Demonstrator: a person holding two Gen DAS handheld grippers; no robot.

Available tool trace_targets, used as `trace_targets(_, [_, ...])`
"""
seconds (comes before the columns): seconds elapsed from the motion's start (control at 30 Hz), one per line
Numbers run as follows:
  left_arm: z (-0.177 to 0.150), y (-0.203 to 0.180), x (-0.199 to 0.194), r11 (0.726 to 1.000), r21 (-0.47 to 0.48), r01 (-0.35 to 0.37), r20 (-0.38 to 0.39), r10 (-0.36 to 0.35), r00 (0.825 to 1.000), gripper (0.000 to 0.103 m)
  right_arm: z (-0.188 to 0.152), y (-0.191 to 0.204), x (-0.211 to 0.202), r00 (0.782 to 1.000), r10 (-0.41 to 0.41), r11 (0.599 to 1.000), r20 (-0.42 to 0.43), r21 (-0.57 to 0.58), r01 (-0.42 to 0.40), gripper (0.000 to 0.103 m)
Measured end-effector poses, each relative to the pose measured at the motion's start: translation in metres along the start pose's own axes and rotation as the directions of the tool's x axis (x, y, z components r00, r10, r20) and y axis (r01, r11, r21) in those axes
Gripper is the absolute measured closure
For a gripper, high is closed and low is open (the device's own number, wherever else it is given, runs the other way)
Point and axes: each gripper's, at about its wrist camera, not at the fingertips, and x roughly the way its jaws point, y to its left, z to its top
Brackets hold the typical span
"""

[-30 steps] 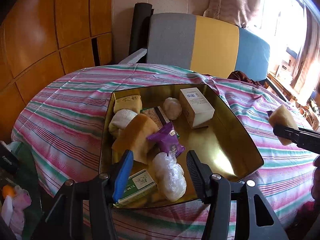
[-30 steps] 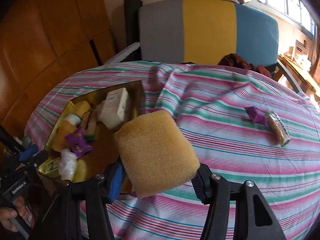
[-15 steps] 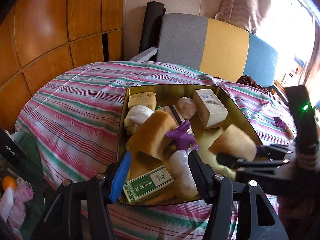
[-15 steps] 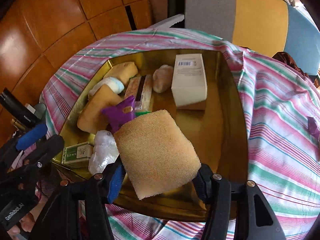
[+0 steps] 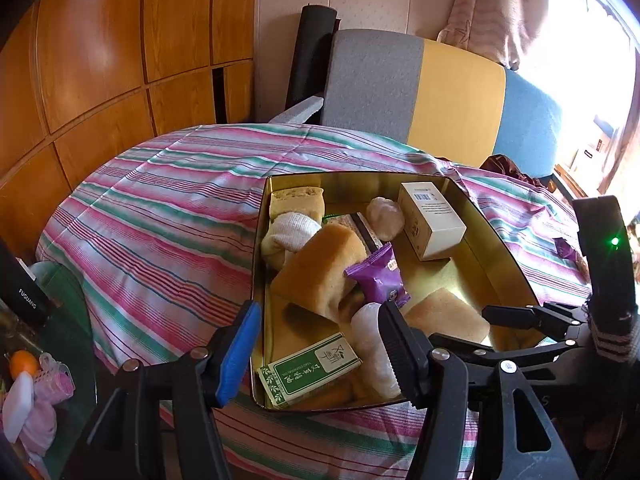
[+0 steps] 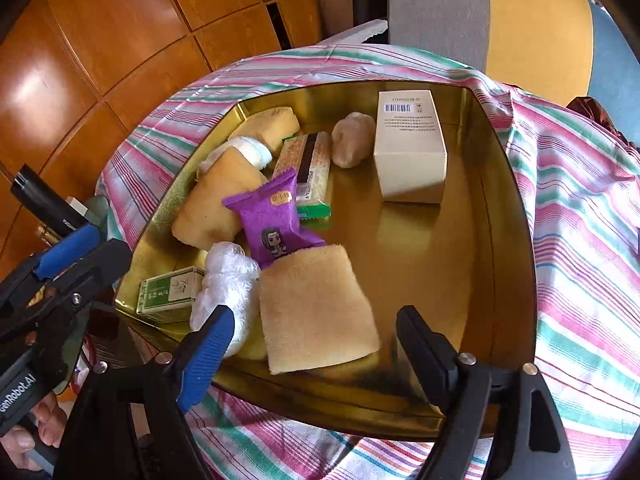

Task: Organize objects
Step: 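Lower the yellow sponge into the gold tray and open the right tool, then move both tools back to the purple packet and cracker packet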

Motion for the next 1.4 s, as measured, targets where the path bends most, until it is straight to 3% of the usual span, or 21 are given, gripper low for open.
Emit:
trace_targets(0.27, [0.002,-0.003,-0.007,1.0,0.018,-0.015,0.02,0.015,1.0,0.039,-0.003,-0.017,-0.037,0.996,-0.017,1.0,0.087,0.028,0.014,0.018])
trace_targets(0.77, [0.008,-0.038,-0.015,0.995,0.103,0.018,0.033,-0.022,0.999,0.037,-0.016,-0.115,-0.107,0.966,-0.207,0.962,0.152,0.212,0.172,0.018])
trace_targets(1.07, [0.012,-0.075,-0.012,0.982,0.182,0.059,0.023,-0.064,0.998,0.036,-0.034,-0.202,-0.136,0.936,-0.328,0.891,0.129,0.372,0.261,0.018])
trace_targets(1.4, [0.02,-0.121,-0.003,0.957,0.258,0.132,0.001,-0.137,0.991,0.033,-0.061,-0.298,-0.168,0.894,-0.441,0.766,0.079,0.553,0.329,0.018])
